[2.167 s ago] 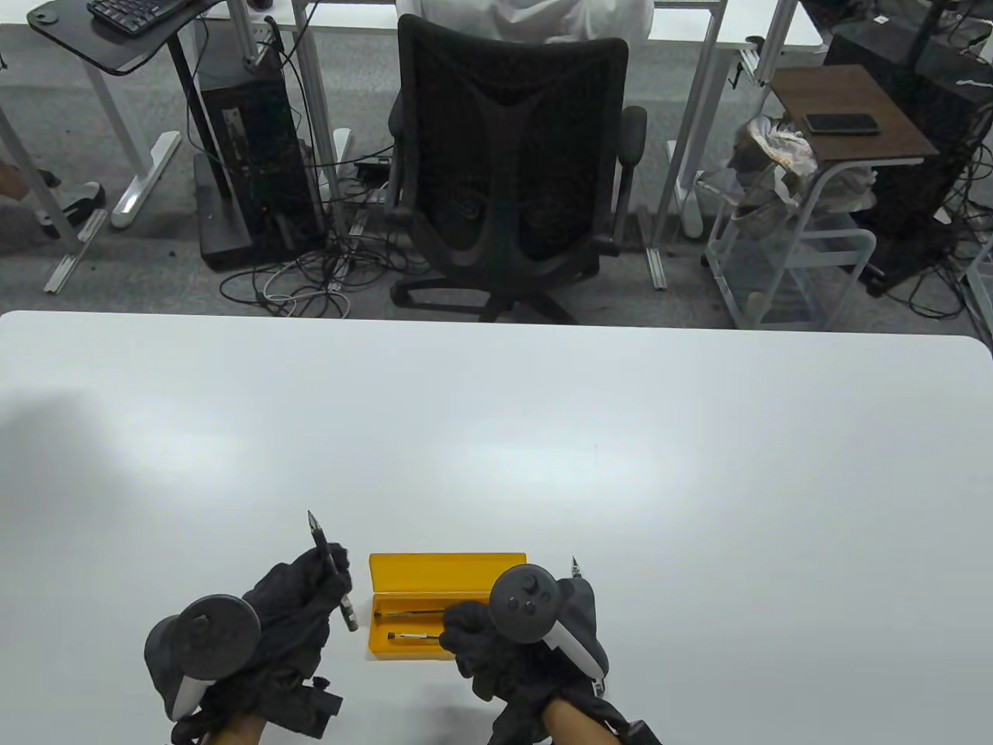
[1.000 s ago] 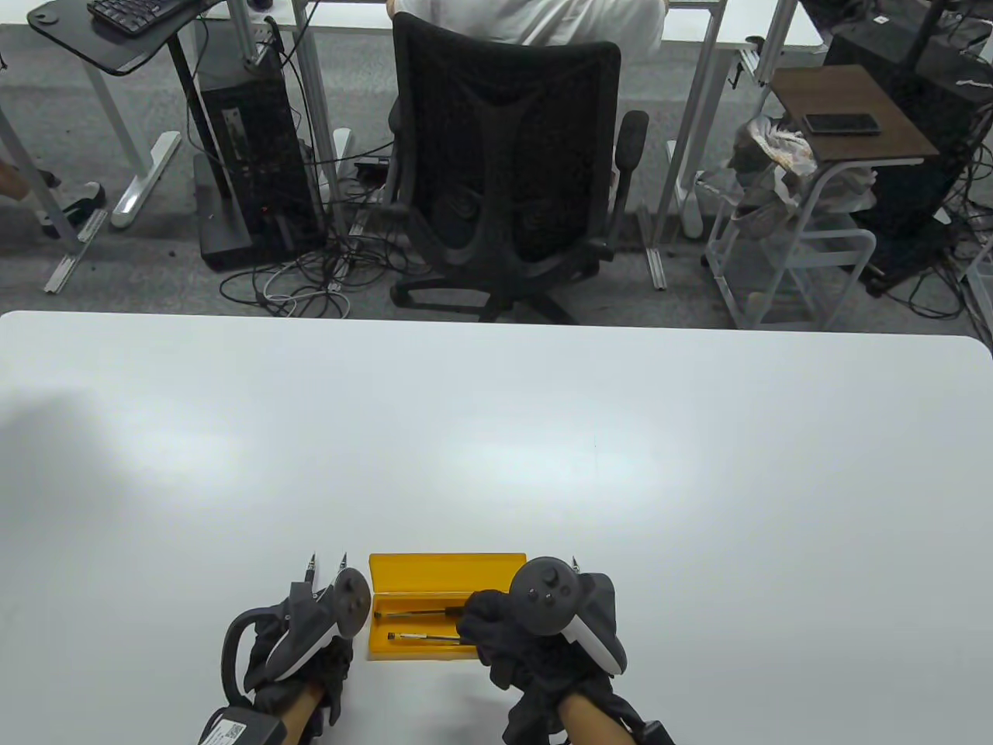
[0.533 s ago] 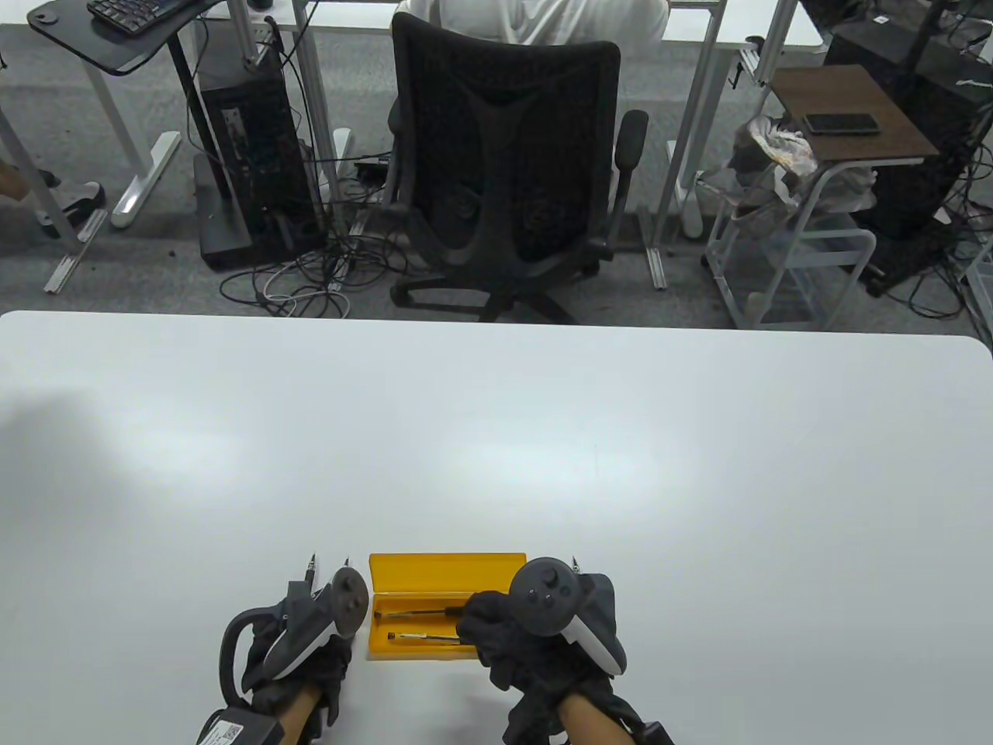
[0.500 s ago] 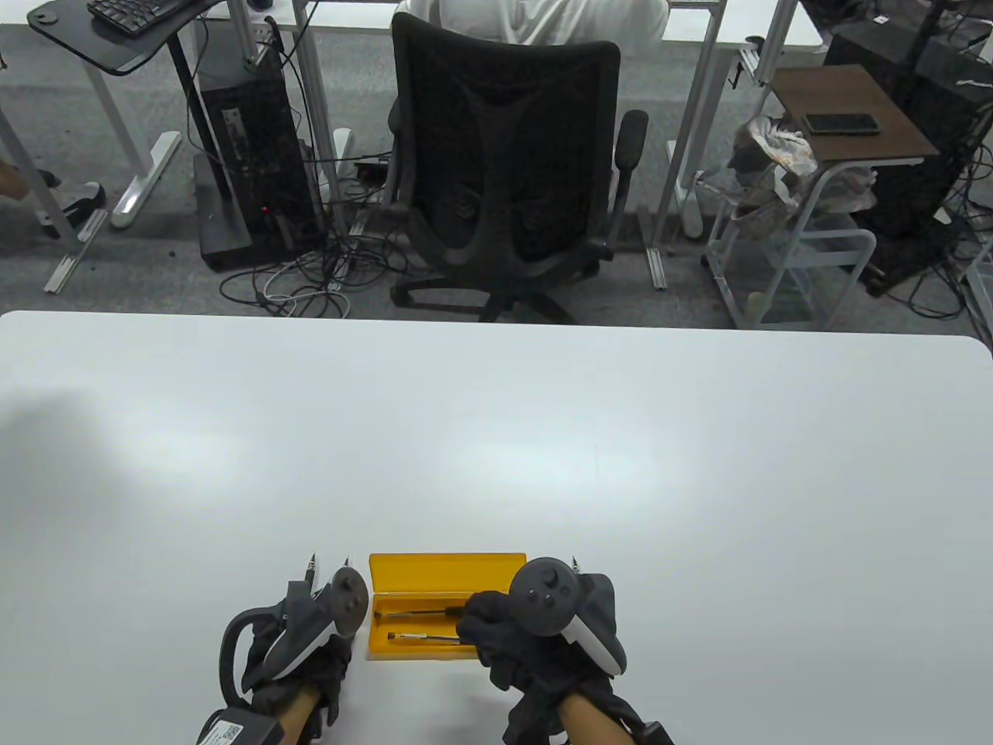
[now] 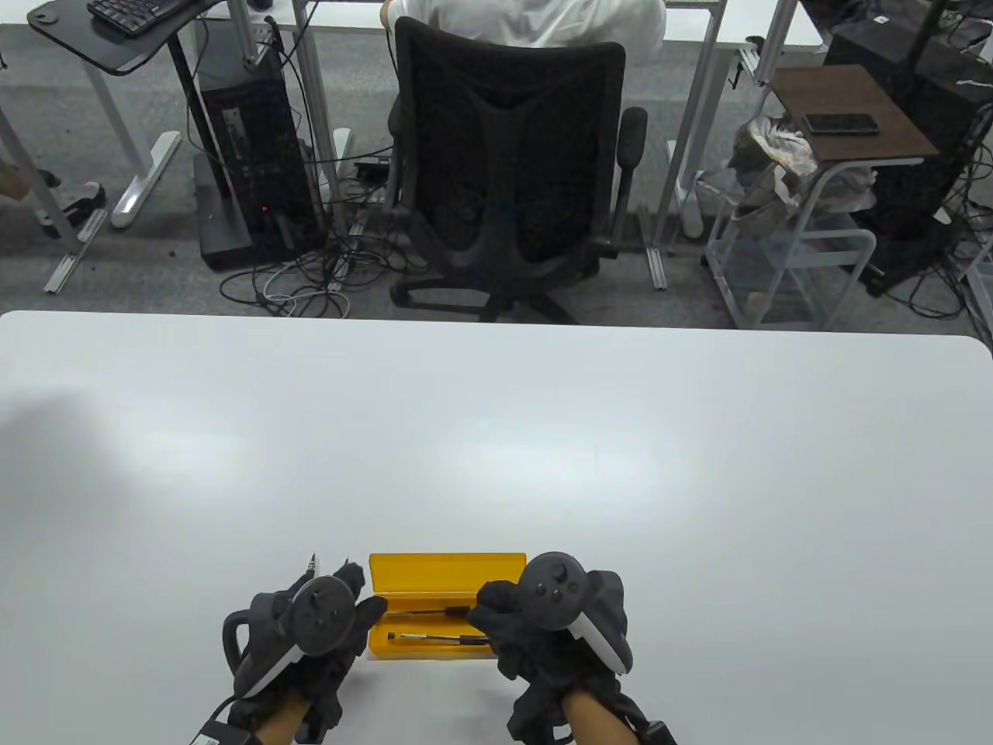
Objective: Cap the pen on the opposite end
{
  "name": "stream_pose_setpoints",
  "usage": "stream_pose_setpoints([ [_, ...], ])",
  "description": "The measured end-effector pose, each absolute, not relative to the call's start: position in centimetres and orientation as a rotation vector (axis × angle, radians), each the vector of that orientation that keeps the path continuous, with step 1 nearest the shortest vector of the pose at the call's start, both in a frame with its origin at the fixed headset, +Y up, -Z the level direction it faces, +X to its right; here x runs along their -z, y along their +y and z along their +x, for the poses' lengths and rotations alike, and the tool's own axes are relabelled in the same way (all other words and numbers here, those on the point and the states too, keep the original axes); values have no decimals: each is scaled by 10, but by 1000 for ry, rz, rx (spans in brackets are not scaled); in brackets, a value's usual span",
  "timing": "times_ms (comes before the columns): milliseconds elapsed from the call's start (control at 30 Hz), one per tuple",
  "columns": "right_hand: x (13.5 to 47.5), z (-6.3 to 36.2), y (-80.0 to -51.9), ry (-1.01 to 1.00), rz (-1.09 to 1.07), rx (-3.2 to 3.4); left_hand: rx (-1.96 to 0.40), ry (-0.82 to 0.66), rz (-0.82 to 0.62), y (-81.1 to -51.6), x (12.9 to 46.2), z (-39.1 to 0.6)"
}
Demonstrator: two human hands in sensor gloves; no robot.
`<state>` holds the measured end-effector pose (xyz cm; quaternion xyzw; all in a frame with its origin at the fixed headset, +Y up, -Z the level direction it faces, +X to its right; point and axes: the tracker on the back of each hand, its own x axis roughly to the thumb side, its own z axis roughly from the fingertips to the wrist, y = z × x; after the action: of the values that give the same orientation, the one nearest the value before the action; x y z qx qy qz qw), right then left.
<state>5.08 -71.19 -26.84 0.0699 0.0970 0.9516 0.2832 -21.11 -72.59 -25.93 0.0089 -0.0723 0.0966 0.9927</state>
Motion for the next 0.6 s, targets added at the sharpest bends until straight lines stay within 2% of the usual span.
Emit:
stream_pose_setpoints([
  [133, 270, 47, -712, 229, 181, -2671, -73, -277, -31, -739, 261, -191],
  [333, 274, 30, -718, 212, 239, -2903, 131, -299, -78, -757, 263, -182],
  [600, 281, -6, -730, 178, 386, -3117, 46, -252, -212, -767, 271, -191],
])
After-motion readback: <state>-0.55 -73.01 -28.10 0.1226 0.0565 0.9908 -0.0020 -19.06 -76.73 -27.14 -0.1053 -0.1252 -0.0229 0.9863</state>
